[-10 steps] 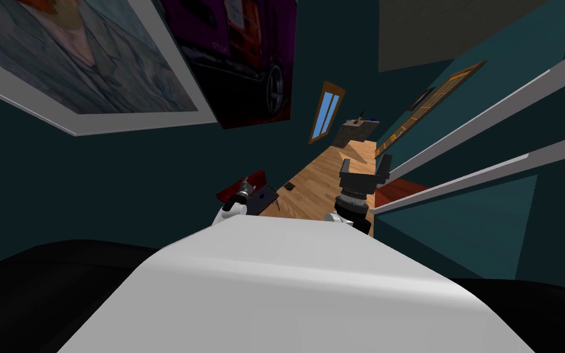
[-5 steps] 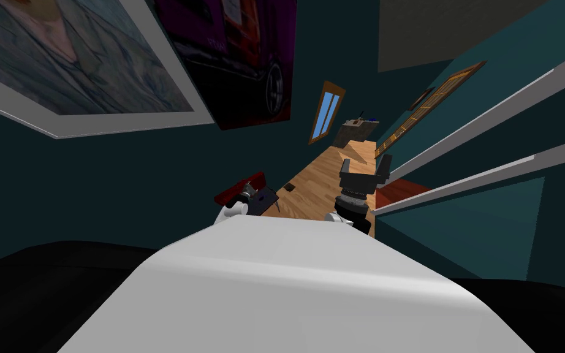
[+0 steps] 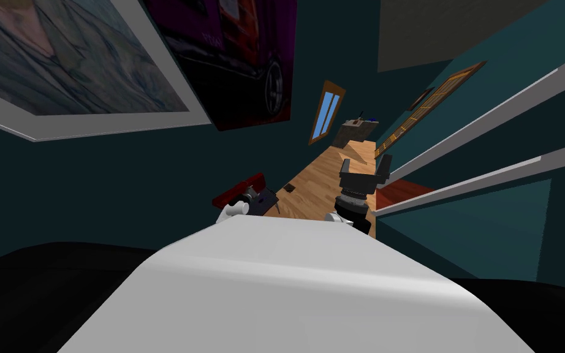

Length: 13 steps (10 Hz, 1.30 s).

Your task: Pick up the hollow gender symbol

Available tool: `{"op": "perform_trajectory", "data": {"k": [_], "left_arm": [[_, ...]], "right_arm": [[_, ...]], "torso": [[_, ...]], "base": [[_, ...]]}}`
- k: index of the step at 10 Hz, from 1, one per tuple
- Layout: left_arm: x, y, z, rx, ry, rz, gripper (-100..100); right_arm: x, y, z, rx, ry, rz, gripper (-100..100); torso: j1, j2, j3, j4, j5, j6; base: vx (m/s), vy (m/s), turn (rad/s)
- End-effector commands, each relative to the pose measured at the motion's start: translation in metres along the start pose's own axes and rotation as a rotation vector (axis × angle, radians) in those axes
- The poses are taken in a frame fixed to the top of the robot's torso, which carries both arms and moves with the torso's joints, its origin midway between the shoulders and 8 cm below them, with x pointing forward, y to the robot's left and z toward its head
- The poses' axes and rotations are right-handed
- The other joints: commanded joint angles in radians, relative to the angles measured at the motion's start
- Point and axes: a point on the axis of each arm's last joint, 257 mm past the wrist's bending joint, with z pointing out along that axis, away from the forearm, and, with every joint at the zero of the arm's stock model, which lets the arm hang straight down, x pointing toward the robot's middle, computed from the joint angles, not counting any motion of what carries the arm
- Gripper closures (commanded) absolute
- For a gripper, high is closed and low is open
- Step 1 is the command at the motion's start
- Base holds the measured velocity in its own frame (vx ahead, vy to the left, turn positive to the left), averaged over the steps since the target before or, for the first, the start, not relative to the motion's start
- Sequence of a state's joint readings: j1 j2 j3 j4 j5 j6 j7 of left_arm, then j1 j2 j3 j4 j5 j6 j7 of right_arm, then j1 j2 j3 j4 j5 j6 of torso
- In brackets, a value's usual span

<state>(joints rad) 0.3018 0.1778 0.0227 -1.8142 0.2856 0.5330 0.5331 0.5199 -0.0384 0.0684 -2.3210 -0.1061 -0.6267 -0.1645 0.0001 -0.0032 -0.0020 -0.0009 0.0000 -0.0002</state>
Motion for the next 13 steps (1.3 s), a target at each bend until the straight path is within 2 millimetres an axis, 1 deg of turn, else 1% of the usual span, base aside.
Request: {"op": "perform_trajectory", "data": {"k": [1,2,3,4,5,6,7,8,9,10,11,12,13], "left_arm": [[-0.009,0.015,0.004,-0.059,-0.027,-0.032,-100],[-0.012,0.021,0.004,-0.08,-0.04,-0.032,-100],[-0.018,0.033,0.007,-0.124,-0.06,-0.058,-100],[-0.021,0.037,0.007,-0.14,-0.07,-0.058,-100],[-0.027,0.05,0.009,-0.188,-0.095,-0.083,-100],[-0.029,0.053,0.008,-0.199,-0.102,-0.082,-100],[-0.036,0.065,0.009,-0.245,-0.127,-0.106,-100],[-0.037,0.068,0.008,-0.256,-0.134,-0.106,-100],[-0.043,0.079,0.009,-0.298,-0.159,-0.129,-100],[-0.045,0.082,0.008,-0.31,-0.166,-0.129,-100],[-0.051,0.093,0.007,-0.351,-0.192,-0.151,-100],[-0.052,0.096,0.006,-0.362,-0.199,-0.15,-100],[-0.058,0.106,0.005,-0.401,-0.224,-0.171,-100]], "right_arm": [[0.0,0.0,0.0,0.0,0.0,0.0,0],[0.0,0.0,0.0,0.0,0.0,0.0,0],[0.0,0.0,0.0,0.0,0.0,0.0,0],[0.0,0.0,0.0,0.0,0.0,0.0,0],[0.0,0.0,0.0,0.0,0.0,0.0,0],[0.0,0.0,0.0,0.0,0.0,0.0,0],[0.0,0.0,0.0,0.0,0.0,0.0,0],[0.0,0.0,0.0,0.0,0.0,0.0,0],[0.0,0.0,0.0,0.0,0.0,0.0,0],[0.0,0.0,0.0,0.0,0.0,0.0,0],[0.0,0.0,0.0,0.0,0.0,0.0,0],[0.0,0.0,0.0,0.0,0.0,0.0,0],[0.0,0.0,0.0,0.0,0.0,0.0,0]], "torso": [[0.0,0.0,0.0,0.0,0.0,0.0],[0.0,-0.001,0.0,0.0,0.0,0.0],[0.001,0.0,0.0,0.0,0.0,0.0],[0.001,0.0,0.0,0.0,0.0,0.0],[0.0,0.0,0.0,0.0,0.0,0.0],[0.001,0.0,0.0,0.0,0.0,0.0],[0.001,0.0,0.0,0.0,0.0,0.0],[0.001,0.0,0.0,0.0,0.0,0.0],[0.0,0.0,0.0,0.0,0.0,0.0],[0.0,0.0,0.0,0.0,0.0,0.0],[0.0,0.001,0.0,0.0,0.0,0.0],[0.0,0.0,0.0,0.0,0.0,0.0],[0.0,0.001,0.0,0.0,0.0,0.0]], "base": [[0.063,0.012,-0.012],[0.054,0.017,-0.007],[0.051,0.016,-0.012],[0.042,0.009,-0.007],[0.053,0.012,-0.011],[0.045,0.013,-0.005],[0.057,0.012,-0.014],[0.048,0.008,-0.007],[0.05,0.012,-0.01],[0.038,0.009,-0.006],[0.047,0.003,-0.013],[0.044,0.007,-0.005],[0.053,0.011,-0.009]]}}
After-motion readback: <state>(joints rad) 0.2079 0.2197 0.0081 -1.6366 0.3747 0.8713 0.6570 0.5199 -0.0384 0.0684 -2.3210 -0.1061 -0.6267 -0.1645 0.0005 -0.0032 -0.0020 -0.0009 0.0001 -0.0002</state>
